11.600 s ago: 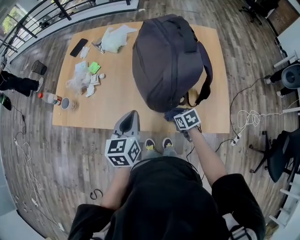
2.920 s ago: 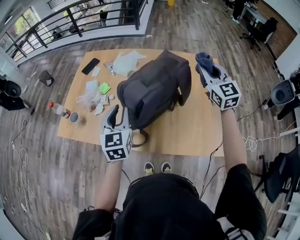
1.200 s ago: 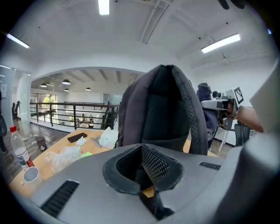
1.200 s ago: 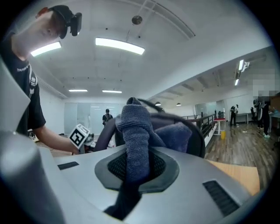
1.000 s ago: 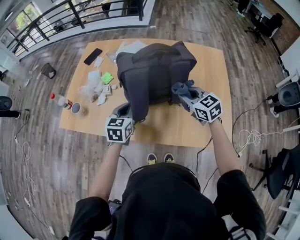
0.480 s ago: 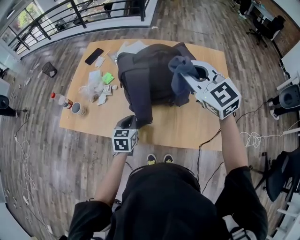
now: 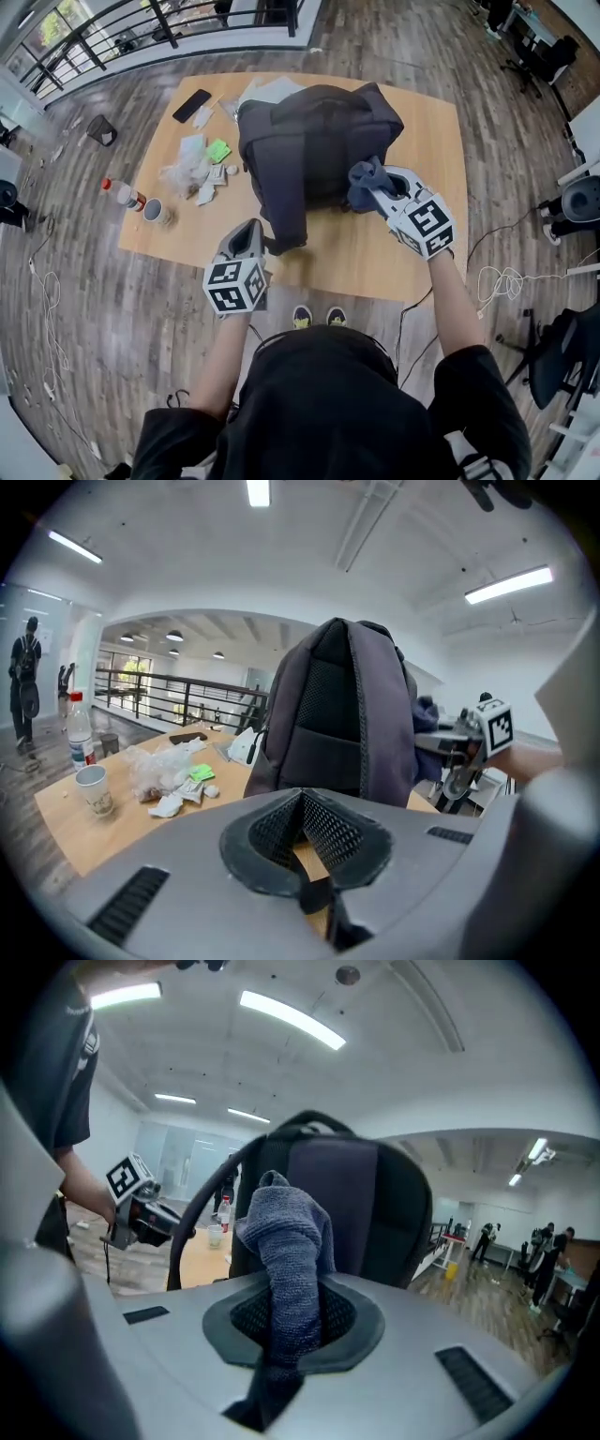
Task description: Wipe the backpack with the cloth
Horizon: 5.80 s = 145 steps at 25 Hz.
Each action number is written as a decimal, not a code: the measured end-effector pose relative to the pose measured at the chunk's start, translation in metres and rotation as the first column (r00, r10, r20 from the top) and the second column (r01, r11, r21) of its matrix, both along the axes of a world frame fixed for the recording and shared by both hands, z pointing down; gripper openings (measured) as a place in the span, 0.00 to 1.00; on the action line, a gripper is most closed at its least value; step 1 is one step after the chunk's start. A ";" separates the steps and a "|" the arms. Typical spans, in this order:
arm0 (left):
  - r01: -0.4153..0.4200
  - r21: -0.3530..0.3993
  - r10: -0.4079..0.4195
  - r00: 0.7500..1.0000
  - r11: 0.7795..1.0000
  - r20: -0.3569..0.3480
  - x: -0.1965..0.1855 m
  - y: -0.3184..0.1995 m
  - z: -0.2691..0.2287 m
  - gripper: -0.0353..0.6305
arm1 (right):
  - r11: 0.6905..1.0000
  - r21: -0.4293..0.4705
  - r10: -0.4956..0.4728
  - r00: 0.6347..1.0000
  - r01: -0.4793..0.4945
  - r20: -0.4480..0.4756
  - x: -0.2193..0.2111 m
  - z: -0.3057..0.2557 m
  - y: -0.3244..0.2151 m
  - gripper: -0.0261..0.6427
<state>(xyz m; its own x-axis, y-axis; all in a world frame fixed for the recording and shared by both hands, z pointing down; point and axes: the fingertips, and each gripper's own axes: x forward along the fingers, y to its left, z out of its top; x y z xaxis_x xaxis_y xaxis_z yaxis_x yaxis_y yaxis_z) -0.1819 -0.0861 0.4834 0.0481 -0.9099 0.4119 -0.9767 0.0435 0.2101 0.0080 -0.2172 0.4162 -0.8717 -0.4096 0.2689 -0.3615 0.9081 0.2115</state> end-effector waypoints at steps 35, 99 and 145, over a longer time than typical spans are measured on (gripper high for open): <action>0.066 -0.023 -0.067 0.996 0.998 -0.054 -0.018 0.050 0.003 0.08 | 0.970 0.227 -0.084 0.995 0.092 -0.044 -0.097 -0.148 0.043 0.09; 0.132 -0.074 -0.140 0.984 0.989 -0.112 -0.110 0.104 0.042 0.08 | 0.882 0.334 -0.115 0.840 0.332 -0.531 -0.218 0.195 0.109 0.09; -0.527 0.066 0.501 0.833 0.847 0.234 -0.005 0.038 -0.064 0.14 | 0.860 -0.069 0.509 0.860 -0.506 0.036 -0.120 0.073 0.047 0.09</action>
<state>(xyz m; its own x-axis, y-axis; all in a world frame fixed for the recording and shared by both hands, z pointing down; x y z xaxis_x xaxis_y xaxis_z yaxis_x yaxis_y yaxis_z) -0.1871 -0.0484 0.4192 0.4519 -0.8201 0.3510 -0.8716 -0.4897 -0.0220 -0.1118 -0.1705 0.4891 -0.5598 -0.7851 0.2651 -0.7846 0.6051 0.1353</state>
